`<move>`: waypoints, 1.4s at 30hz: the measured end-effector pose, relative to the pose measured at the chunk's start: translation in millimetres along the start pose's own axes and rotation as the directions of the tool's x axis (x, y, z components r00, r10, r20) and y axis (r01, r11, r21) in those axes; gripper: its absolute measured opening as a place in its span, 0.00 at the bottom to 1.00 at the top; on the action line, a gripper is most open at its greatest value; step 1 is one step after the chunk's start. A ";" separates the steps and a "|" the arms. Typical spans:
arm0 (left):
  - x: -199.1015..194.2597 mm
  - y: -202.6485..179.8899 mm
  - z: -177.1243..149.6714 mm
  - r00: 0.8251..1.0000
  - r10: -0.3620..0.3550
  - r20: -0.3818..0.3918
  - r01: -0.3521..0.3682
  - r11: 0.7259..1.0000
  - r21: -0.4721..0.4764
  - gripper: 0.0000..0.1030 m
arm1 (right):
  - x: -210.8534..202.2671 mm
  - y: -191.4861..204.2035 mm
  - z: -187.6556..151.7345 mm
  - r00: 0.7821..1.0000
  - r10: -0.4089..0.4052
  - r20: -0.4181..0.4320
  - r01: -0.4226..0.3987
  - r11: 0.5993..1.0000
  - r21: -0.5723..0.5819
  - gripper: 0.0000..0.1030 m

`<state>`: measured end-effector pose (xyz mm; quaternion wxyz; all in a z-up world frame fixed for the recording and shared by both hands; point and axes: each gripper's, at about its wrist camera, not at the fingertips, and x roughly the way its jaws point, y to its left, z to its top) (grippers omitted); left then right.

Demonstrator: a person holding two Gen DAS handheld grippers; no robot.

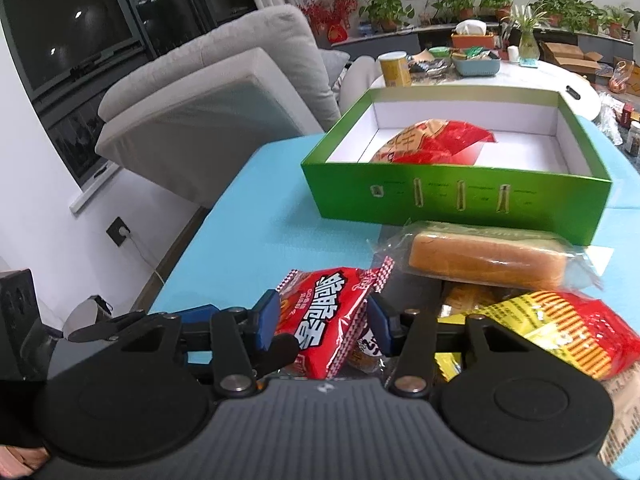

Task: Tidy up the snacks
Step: 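Move the right tool back to the red-and-white wafer pack, then grasp the red-and-white wafer pack with the right tool and lift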

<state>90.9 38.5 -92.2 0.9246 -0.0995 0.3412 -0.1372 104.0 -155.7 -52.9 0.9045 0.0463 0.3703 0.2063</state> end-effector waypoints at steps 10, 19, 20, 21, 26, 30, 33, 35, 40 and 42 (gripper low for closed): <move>-1.9 25.7 -2.5 1.000 0.028 0.003 -0.027 0.998 -0.052 0.81 | 30.5 12.3 5.6 0.997 0.018 -0.073 -0.019 1.000 -0.019 0.41; -8.0 41.7 -2.8 1.000 0.009 0.022 -0.008 0.999 -0.052 0.64 | 48.5 18.8 11.9 0.992 0.054 -0.113 -0.053 0.999 0.010 0.43; -8.4 43.2 -2.5 1.000 0.007 0.023 -0.006 0.999 -0.053 0.62 | 49.4 19.1 12.7 0.992 0.056 -0.117 -0.055 0.998 0.011 0.43; -9.4 43.9 -2.6 1.000 0.005 0.023 -0.003 0.998 -0.055 0.61 | 50.1 19.5 13.4 0.991 0.056 -0.120 -0.055 0.998 0.010 0.43; -9.7 45.1 -2.5 1.000 -0.002 0.023 0.003 0.999 -0.051 0.60 | 56.4 21.0 16.4 0.988 0.065 -0.142 -0.063 0.998 0.016 0.49; -10.0 44.5 -2.4 1.000 0.000 0.024 0.001 0.999 -0.049 0.61 | 60.0 22.2 16.1 0.986 0.068 -0.149 -0.065 0.998 0.022 0.50; -9.9 44.4 -2.2 1.000 0.000 0.024 0.001 0.999 -0.048 0.61 | 60.5 25.4 16.6 0.987 0.065 -0.150 -0.064 0.998 0.012 0.51; -10.1 44.6 -1.8 1.000 -0.003 0.022 0.004 0.999 -0.048 0.61 | 61.0 27.5 17.2 0.986 0.063 -0.152 -0.063 0.998 0.003 0.51; -12.5 45.0 0.6 1.000 0.002 0.010 -0.001 0.999 -0.051 0.60 | 60.7 31.9 17.7 0.983 0.094 -0.160 -0.094 0.996 0.009 0.49; -14.7 43.0 2.6 1.000 0.011 0.010 -0.010 0.999 -0.048 0.59 | 58.0 33.6 17.9 0.983 0.105 -0.152 -0.106 0.994 0.006 0.49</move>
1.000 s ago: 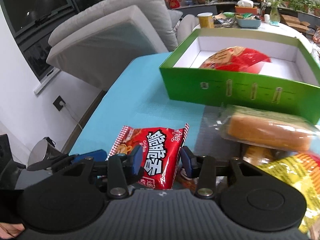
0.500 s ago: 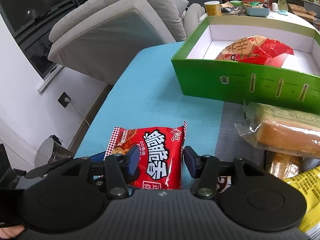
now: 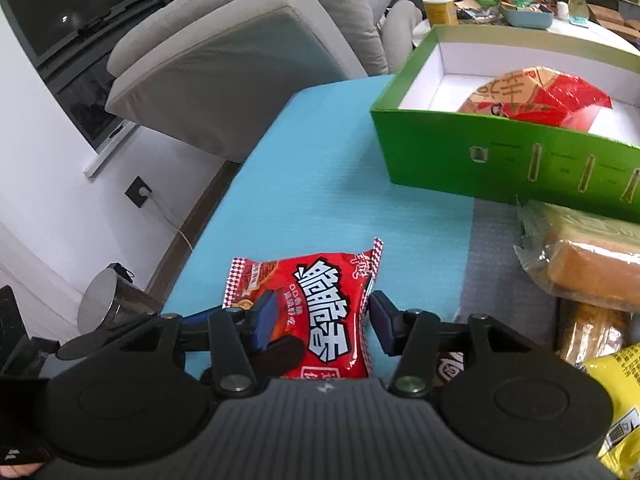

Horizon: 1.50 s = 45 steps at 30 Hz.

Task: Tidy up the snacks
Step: 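Grasp the red-and-white wafer pack with the right tool and lift, then lower the wafer pack into the green box and open the right tool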

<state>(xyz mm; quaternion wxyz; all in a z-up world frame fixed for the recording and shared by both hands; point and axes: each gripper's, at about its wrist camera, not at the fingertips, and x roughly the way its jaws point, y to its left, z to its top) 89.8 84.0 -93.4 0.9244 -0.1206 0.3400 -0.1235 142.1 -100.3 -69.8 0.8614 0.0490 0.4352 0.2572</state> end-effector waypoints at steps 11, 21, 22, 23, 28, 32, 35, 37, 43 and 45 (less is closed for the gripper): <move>-24.1 -36.4 14.7 0.997 0.021 0.079 -0.027 0.996 0.083 0.59 | -30.3 -2.4 2.0 0.995 0.047 0.084 -0.047 0.999 0.000 0.49; -19.8 -84.3 33.3 0.993 0.034 0.116 -0.055 0.981 0.185 0.59 | -60.1 -19.7 7.0 0.984 0.050 0.173 -0.053 0.998 0.015 0.49; -18.4 -91.8 37.5 0.992 0.028 0.122 -0.052 0.978 0.200 0.59 | -64.4 -23.6 8.4 0.981 0.047 0.187 -0.052 0.998 0.020 0.49; -16.3 -99.2 41.5 0.991 0.019 0.129 -0.047 0.975 0.217 0.59 | -69.1 -27.7 10.3 0.978 0.044 0.202 -0.050 0.998 0.025 0.49; -1.4 -134.4 63.3 0.988 -0.022 0.152 -0.020 0.962 0.273 0.61 | -94.4 -51.1 23.6 0.963 0.024 0.268 -0.037 0.998 0.045 0.49; 16.1 -159.3 78.7 0.987 -0.065 0.146 0.020 0.956 0.291 0.61 | -111.6 -68.5 33.5 0.945 -0.023 0.326 0.007 0.999 0.051 0.49; 30.1 -178.9 89.4 0.984 -0.088 0.152 0.035 0.945 0.324 0.61 | -120.8 -81.7 39.2 0.932 -0.046 0.359 0.025 0.998 0.064 0.49; 41.6 -189.0 96.4 0.985 -0.108 0.137 0.057 0.942 0.330 0.61 | -125.4 -92.9 43.3 0.923 -0.065 0.379 0.038 0.996 0.077 0.49; 78.8 -212.9 109.1 0.986 -0.130 0.101 0.086 0.931 0.355 0.61 | -129.0 -126.0 52.0 0.906 -0.106 0.409 0.061 0.991 0.121 0.49; 92.7 -216.2 111.2 0.988 -0.132 0.075 0.098 0.932 0.349 0.61 | -125.3 -137.0 53.6 0.907 -0.119 0.404 0.069 0.988 0.136 0.49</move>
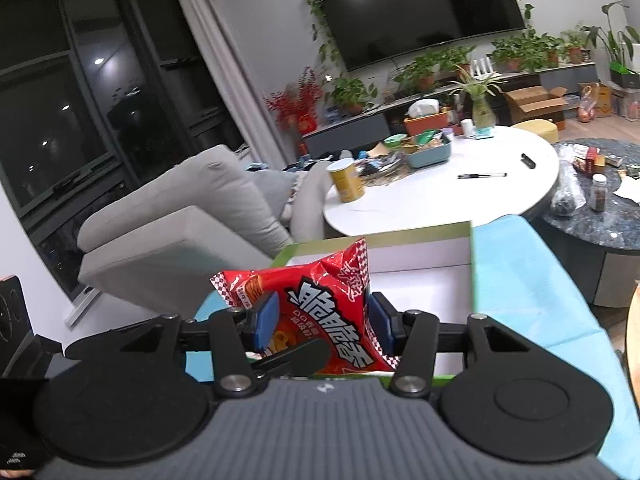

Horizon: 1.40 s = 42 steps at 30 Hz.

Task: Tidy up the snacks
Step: 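Lower the wafer pack into the green box and open the right tool, then move the right tool to the wrapped bread loaf and grasp it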

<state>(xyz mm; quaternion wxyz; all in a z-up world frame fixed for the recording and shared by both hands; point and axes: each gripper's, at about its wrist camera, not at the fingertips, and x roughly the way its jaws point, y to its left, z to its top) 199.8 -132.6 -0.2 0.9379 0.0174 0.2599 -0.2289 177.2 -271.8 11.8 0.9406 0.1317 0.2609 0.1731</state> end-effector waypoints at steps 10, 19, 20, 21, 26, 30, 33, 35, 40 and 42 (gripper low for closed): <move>41.2 4.4 -5.3 0.997 -0.011 -0.073 0.010 1.000 -0.022 0.61 | 16.6 -35.9 1.9 1.000 -0.006 -0.029 0.007 0.998 0.059 0.49; 52.5 5.3 -3.6 0.997 0.001 -0.081 -0.001 1.000 -0.008 0.62 | 26.1 -44.8 -1.6 0.999 -0.010 -0.052 0.015 0.995 0.094 0.49; 53.9 5.0 -3.8 0.997 0.000 -0.081 0.000 1.000 -0.006 0.64 | 25.9 -45.7 -1.5 0.999 -0.011 -0.052 0.016 0.995 0.096 0.49; 55.0 4.5 -4.3 0.997 -0.002 -0.082 0.001 1.000 -0.005 0.64 | 27.6 -46.7 -0.2 0.999 -0.012 -0.053 0.017 0.995 0.098 0.49; 62.5 2.8 -8.5 0.994 -0.002 -0.113 0.004 1.000 0.014 0.72 | 29.5 -51.6 -2.2 0.997 -0.031 -0.072 0.039 0.992 0.119 0.49; 61.0 2.0 -14.5 0.992 0.009 -0.124 -0.005 0.999 0.033 0.74 | 26.3 -50.7 -4.7 0.997 -0.040 -0.065 0.047 0.992 0.118 0.49; 59.1 2.1 -14.3 0.992 0.010 -0.122 -0.005 0.999 0.039 0.75 | 24.8 -49.0 -3.7 0.998 -0.037 -0.060 0.043 0.993 0.111 0.49; 57.2 1.2 -13.1 0.993 0.016 -0.120 -0.011 0.999 0.044 0.75 | 24.3 -48.7 -2.9 0.998 -0.036 -0.056 0.041 0.993 0.108 0.49; 49.1 1.6 -10.7 0.994 0.026 -0.104 -0.022 0.999 0.043 0.76 | 21.3 -48.0 -2.4 0.998 -0.033 -0.052 0.038 0.994 0.106 0.49; 44.3 1.9 -11.0 0.995 0.027 -0.099 -0.023 0.999 0.045 0.76 | 18.7 -46.5 -4.0 0.998 -0.032 -0.050 0.037 0.994 0.105 0.49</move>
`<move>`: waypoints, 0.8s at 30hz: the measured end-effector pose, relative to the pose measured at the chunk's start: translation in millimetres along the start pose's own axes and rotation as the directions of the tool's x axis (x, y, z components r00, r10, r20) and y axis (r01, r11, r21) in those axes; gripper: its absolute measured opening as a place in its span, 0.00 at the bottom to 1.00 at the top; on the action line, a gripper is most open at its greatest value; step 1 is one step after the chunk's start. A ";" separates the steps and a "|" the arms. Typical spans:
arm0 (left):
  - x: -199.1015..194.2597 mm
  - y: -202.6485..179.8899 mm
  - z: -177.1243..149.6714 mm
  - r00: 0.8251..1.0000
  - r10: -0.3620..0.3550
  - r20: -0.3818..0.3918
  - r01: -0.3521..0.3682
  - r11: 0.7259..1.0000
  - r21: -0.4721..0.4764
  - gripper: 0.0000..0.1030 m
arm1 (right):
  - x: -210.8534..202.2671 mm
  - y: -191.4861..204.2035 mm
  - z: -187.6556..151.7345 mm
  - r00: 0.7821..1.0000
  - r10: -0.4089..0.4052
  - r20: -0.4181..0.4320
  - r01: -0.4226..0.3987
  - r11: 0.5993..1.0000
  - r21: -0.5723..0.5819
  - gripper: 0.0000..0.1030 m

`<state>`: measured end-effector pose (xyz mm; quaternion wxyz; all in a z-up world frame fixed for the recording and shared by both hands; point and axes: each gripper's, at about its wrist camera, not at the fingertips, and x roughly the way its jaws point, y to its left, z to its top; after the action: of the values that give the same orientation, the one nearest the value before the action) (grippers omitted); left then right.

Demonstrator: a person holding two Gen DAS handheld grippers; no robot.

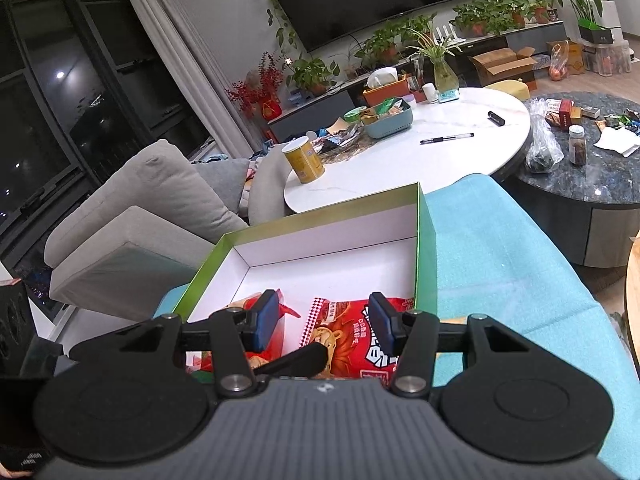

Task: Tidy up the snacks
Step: 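Move the right tool to the wrapped bread loaf and grasp it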

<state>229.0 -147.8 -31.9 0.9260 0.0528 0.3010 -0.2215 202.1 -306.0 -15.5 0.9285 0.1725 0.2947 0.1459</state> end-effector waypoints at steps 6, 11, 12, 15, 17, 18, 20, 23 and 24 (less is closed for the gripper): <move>-16.2 3.1 -4.8 1.000 0.016 0.015 -0.016 1.000 -0.004 0.77 | -10.7 5.8 -2.6 1.000 -0.002 0.007 0.002 1.000 -0.014 0.49; -31.2 6.1 -12.8 1.000 0.022 0.022 -0.022 1.000 -0.007 0.78 | -20.7 10.1 -7.2 1.000 -0.009 0.006 0.009 1.000 -0.027 0.49; -33.6 6.5 -14.8 0.999 0.025 0.022 -0.025 1.000 -0.005 0.78 | -22.5 10.3 -8.6 1.000 -0.011 0.004 0.011 1.000 -0.029 0.49; -40.9 9.2 -24.5 0.999 0.040 0.019 -0.040 0.999 -0.015 0.79 | -26.9 10.9 -14.5 1.000 -0.023 -0.008 0.022 0.999 -0.033 0.49; -44.6 12.8 -31.5 0.999 0.042 0.013 -0.042 0.998 -0.039 0.79 | -28.1 10.4 -19.5 0.999 -0.034 -0.022 0.033 0.999 -0.031 0.49; -46.0 14.5 -36.3 0.999 0.038 0.005 -0.038 0.998 -0.052 0.79 | -28.6 9.7 -22.9 0.999 -0.037 -0.030 0.036 0.999 -0.030 0.49; -48.0 16.9 -44.5 0.999 0.033 -0.007 -0.034 0.997 -0.069 0.79 | -30.0 9.9 -29.0 0.998 -0.043 -0.045 0.042 0.999 -0.024 0.49; -45.6 20.9 -54.6 0.999 0.027 -0.035 -0.031 0.995 -0.094 0.79 | -28.7 9.8 -38.2 0.996 -0.058 -0.073 0.057 0.998 -0.025 0.49; -43.5 22.5 -57.0 0.998 0.030 -0.048 -0.035 0.994 -0.106 0.79 | -28.0 9.7 -40.6 0.994 -0.067 -0.083 0.065 0.998 -0.024 0.49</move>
<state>177.2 -97.9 -53.7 0.9238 0.0132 0.3329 -0.1889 154.2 -298.2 -28.8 0.9214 0.1464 0.3375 0.1254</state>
